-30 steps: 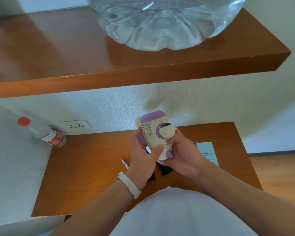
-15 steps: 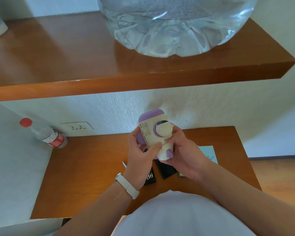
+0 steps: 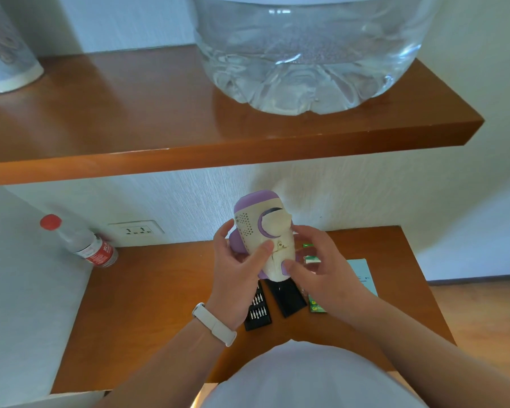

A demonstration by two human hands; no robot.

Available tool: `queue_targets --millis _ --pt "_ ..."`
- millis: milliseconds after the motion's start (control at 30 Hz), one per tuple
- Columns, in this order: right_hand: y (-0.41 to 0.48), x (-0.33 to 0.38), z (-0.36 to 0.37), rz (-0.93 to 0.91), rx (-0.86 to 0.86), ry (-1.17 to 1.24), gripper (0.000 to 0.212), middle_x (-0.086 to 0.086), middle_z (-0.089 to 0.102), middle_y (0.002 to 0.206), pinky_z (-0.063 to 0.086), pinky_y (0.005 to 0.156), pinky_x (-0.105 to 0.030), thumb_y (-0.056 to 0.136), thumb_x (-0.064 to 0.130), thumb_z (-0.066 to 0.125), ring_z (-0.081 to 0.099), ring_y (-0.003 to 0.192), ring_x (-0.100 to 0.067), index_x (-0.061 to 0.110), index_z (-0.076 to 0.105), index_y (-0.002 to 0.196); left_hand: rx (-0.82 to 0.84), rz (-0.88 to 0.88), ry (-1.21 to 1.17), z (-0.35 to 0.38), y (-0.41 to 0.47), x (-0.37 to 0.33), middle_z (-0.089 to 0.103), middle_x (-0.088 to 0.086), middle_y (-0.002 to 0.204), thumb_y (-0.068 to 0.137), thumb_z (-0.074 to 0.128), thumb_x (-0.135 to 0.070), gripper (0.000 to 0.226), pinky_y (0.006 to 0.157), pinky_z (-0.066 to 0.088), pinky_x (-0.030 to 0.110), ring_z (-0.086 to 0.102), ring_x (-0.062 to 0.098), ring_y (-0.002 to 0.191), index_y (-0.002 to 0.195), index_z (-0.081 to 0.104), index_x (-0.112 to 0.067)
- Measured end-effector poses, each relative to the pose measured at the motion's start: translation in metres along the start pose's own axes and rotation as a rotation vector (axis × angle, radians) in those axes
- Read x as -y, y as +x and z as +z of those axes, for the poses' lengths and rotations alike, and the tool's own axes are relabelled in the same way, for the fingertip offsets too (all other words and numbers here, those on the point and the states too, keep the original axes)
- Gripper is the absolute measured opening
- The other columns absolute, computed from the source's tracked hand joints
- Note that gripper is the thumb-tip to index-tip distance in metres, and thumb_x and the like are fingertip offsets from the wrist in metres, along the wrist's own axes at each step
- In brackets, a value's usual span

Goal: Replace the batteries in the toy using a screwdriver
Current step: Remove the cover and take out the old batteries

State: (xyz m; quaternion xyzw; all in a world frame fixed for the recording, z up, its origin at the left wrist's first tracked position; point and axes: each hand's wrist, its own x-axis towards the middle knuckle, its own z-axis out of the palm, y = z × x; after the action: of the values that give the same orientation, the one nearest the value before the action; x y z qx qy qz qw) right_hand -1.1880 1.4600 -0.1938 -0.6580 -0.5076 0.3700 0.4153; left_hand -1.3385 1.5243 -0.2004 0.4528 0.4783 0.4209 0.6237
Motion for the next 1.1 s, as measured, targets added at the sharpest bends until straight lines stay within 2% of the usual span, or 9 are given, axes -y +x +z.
queue_targets --millis 133,200,333,433,500,567,667,900,1100 --pt "-0.008 -0.001 0.011 -0.143 -0.061 -0.218 0.057 0.020 0.046 0.125 0.055 0.083 -0.022 0.078 0.063 0.057 0.052 0.110 0.000 0.043 0.042 0.130 -0.032 0.022 0.010 -0.005 -0.004 -0.002 0.065 -0.005 0.119 0.082 0.080 -0.017 0.069 0.082 0.063 0.045 0.069 0.017 0.106 0.138 0.043 -0.033" --pt "-0.009 -0.001 0.018 -0.184 -0.076 -0.290 0.058 0.019 0.042 0.127 0.055 0.085 -0.023 0.079 0.061 0.059 0.053 0.110 -0.006 0.043 0.041 0.131 -0.042 0.044 0.009 -0.009 -0.005 -0.002 0.064 -0.004 0.122 0.081 0.081 -0.019 0.066 0.081 0.063 0.043 0.068 0.018 0.108 0.136 0.046 -0.032" --pt "-0.011 0.001 0.031 -0.229 -0.090 -0.393 0.059 0.019 0.039 0.128 0.044 0.076 -0.008 0.084 0.050 0.067 0.048 0.104 -0.003 0.046 0.038 0.135 -0.063 0.050 -0.016 -0.017 -0.006 -0.003 0.064 -0.007 0.121 0.080 0.082 -0.022 0.063 0.077 0.063 0.034 0.068 0.014 0.107 0.131 0.048 -0.036" --pt "-0.012 0.005 0.040 -0.233 -0.098 -0.411 0.056 0.017 0.042 0.125 0.036 0.072 -0.004 0.085 0.047 0.068 0.049 0.101 -0.002 0.043 0.039 0.133 -0.068 0.059 -0.019 -0.024 -0.006 -0.003 0.064 -0.012 0.117 0.079 0.083 -0.021 0.061 0.074 0.061 0.028 0.067 0.008 0.104 0.126 0.048 -0.041" --pt "-0.011 0.009 0.046 -0.235 -0.113 -0.439 0.055 0.016 0.045 0.117 0.035 0.067 -0.001 0.084 0.044 0.071 0.052 0.093 -0.002 0.039 0.041 0.130 -0.066 0.060 -0.020 -0.028 -0.006 -0.004 0.064 -0.012 0.117 0.078 0.084 -0.021 0.061 0.076 0.062 0.030 0.067 0.009 0.105 0.124 0.049 -0.041" --pt "-0.009 0.014 0.052 -0.232 -0.131 -0.469 0.053 0.018 0.042 0.109 0.036 0.060 0.001 0.084 0.042 0.074 0.051 0.085 0.005 0.035 0.044 0.127 -0.064 0.059 -0.018 -0.033 -0.005 -0.004 0.064 -0.011 0.118 0.077 0.085 -0.022 0.063 0.079 0.063 0.035 0.067 0.012 0.108 0.126 0.049 -0.039" --pt "-0.007 0.018 0.061 -0.226 -0.131 -0.466 0.051 0.019 0.042 0.103 0.038 0.066 0.004 0.084 0.041 0.073 0.047 0.089 0.016 0.034 0.044 0.125 -0.065 0.062 -0.005 -0.042 -0.003 -0.003 0.063 -0.009 0.120 0.077 0.086 -0.021 0.066 0.082 0.062 0.036 0.065 0.014 0.109 0.129 0.048 -0.038" --pt "-0.007 0.017 0.082 -0.186 -0.106 -0.393 0.046 0.027 0.040 0.094 0.039 0.062 -0.006 0.088 0.037 0.071 0.048 0.092 0.011 0.029 0.047 0.126 -0.053 0.040 -0.001 -0.063 0.000 0.005 0.063 -0.006 0.119 0.077 0.085 -0.017 0.063 0.084 0.062 0.039 0.065 0.017 0.111 0.123 0.048 -0.041" --pt "-0.006 0.016 0.099 -0.116 -0.103 -0.310 0.046 0.032 0.045 0.097 0.044 0.066 -0.003 0.086 0.039 0.072 0.050 0.096 0.014 0.041 0.042 0.120 -0.062 0.028 -0.007 -0.081 0.005 0.012 0.063 -0.007 0.118 0.078 0.085 -0.016 0.064 0.075 0.062 0.029 0.066 0.016 0.109 0.128 0.049 -0.034"
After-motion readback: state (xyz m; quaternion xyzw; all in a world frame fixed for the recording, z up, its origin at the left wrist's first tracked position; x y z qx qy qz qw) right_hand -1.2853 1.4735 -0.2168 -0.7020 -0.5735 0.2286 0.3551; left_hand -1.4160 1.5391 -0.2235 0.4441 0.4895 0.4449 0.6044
